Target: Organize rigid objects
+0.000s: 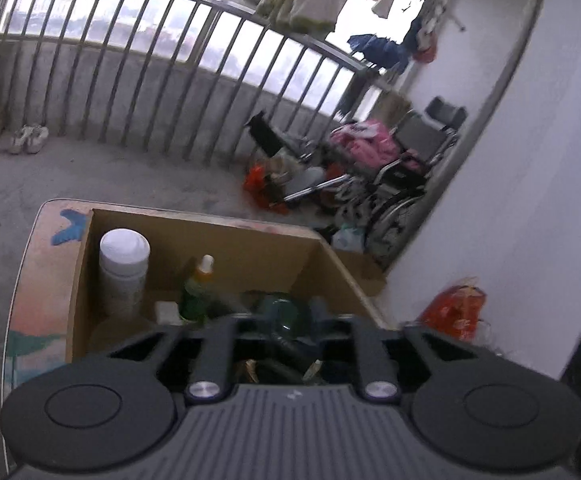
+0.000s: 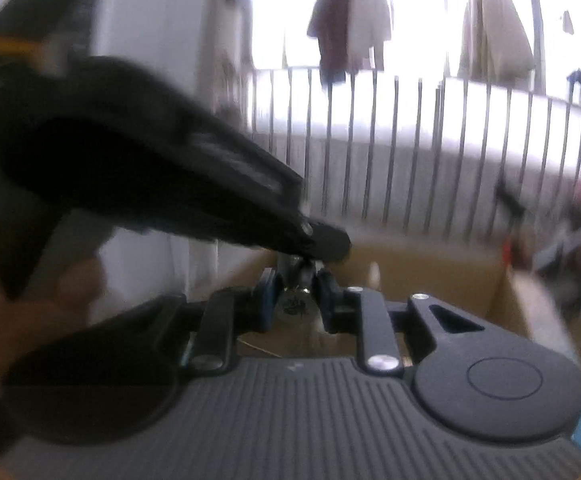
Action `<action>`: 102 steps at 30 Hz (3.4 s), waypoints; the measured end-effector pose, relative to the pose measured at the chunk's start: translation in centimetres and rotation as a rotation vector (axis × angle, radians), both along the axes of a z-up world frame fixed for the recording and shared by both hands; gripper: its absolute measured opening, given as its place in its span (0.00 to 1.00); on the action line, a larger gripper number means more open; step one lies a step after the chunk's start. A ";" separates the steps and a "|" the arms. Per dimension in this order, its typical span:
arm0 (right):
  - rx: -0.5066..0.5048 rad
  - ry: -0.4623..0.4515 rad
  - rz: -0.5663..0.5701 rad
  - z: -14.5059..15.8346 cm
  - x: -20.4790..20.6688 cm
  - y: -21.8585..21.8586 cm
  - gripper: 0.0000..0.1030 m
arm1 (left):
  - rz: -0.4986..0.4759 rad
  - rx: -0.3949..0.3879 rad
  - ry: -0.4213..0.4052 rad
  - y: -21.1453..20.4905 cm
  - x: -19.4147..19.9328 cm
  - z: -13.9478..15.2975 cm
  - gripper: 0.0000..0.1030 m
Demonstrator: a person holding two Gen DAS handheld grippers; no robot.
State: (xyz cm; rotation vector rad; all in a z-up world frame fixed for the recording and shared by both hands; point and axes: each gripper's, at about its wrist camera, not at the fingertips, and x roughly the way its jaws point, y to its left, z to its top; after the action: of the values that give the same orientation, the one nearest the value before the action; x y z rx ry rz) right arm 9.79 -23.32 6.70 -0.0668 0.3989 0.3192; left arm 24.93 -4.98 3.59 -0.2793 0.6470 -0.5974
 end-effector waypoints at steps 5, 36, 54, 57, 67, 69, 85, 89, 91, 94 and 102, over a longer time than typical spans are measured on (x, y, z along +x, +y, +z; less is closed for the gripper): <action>0.146 0.373 -0.025 -2.0 12.5 -3.6 0.21 | 0.013 0.001 0.061 1.6 3.4 -1.7 0.46; 0.165 0.495 -0.195 -3.3 12.3 -0.2 0.41 | 0.097 0.128 -0.084 7.5 -3.1 0.5 0.83; 0.187 0.184 -0.247 5.0 -8.5 0.9 0.99 | 0.262 0.254 -0.020 8.8 -10.8 1.7 1.00; 0.121 0.169 -0.288 5.0 -10.2 0.8 0.99 | 0.278 0.307 -0.011 7.9 -11.2 1.5 1.00; 0.118 0.217 -0.342 3.0 -10.2 -0.9 0.99 | 0.355 0.409 -0.011 4.4 -10.1 0.4 1.00; 0.106 0.234 -0.355 2.5 -9.2 -1.2 0.99 | 0.367 0.397 -0.004 4.2 -9.6 0.1 1.00; -0.029 0.274 -0.316 -0.4 -1.9 -0.1 0.99 | 0.356 0.505 0.003 1.1 -7.2 -1.0 0.99; -0.026 0.280 -0.318 -1.1 -1.6 -0.3 0.99 | 0.354 0.506 0.005 1.1 -7.1 -1.0 0.99; -0.022 0.284 -0.322 -1.3 -1.5 -0.3 0.99 | 0.355 0.507 0.005 1.0 -7.1 -1.0 0.99; -0.011 0.291 -0.319 -1.6 -1.6 -0.3 0.99 | 0.355 0.508 0.006 1.0 -7.1 -1.0 0.99; -0.007 0.293 -0.315 -1.9 -1.7 -0.2 0.99 | 0.361 0.506 0.016 1.2 -7.1 -1.5 0.99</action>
State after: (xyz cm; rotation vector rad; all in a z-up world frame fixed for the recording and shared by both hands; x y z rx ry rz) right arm 8.13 -23.51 4.77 0.0372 0.6913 0.0144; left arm 17.82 -3.81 2.09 0.0749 0.7200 -0.0745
